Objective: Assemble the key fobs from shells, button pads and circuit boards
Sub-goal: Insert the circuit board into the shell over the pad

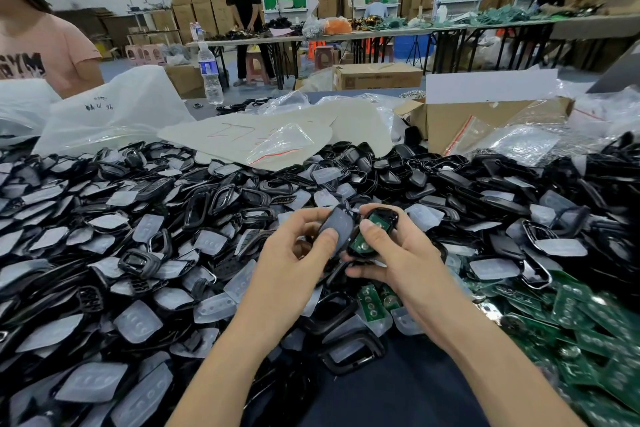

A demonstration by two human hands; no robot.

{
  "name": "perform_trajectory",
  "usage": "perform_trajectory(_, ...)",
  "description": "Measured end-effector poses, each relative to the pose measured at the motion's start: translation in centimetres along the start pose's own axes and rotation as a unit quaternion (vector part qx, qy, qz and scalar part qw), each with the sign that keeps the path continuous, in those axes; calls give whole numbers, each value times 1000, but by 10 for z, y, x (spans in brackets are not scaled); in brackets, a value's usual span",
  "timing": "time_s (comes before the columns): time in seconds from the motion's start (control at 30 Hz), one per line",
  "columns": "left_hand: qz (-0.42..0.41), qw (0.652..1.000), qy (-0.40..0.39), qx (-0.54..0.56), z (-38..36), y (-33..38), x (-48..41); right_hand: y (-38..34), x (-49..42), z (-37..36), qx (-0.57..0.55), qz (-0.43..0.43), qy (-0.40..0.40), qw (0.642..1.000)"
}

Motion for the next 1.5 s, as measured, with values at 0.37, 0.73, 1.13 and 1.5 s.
perform_trajectory(0.37, 36, 999, 19, -3, 1, -12, -1, -5, 0, 3, 98, 51, 18, 994)
perform_trajectory(0.73, 89, 979, 59, 174, -14, -22, 2, -1, 2, -1, 83, 44, 38, 995)
perform_trajectory(1.13, 51, 985, 102, 127, -8, -12, 8, 14, 5, -14, 103, -29, -24, 994)
perform_trajectory(1.5, 23, 998, 62, 1, 0, -4, 2, 15, 1, -3, -69, -126, 8, 990)
Point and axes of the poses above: each hand's wrist, its own x-axis away from the middle knuckle, its own z-axis out of the back of the hand, y = z × x, the point moved 8 cm from there along -x, towards the middle knuckle, and after that the axes turned 2 degrees about z, right-handed, at the moved point
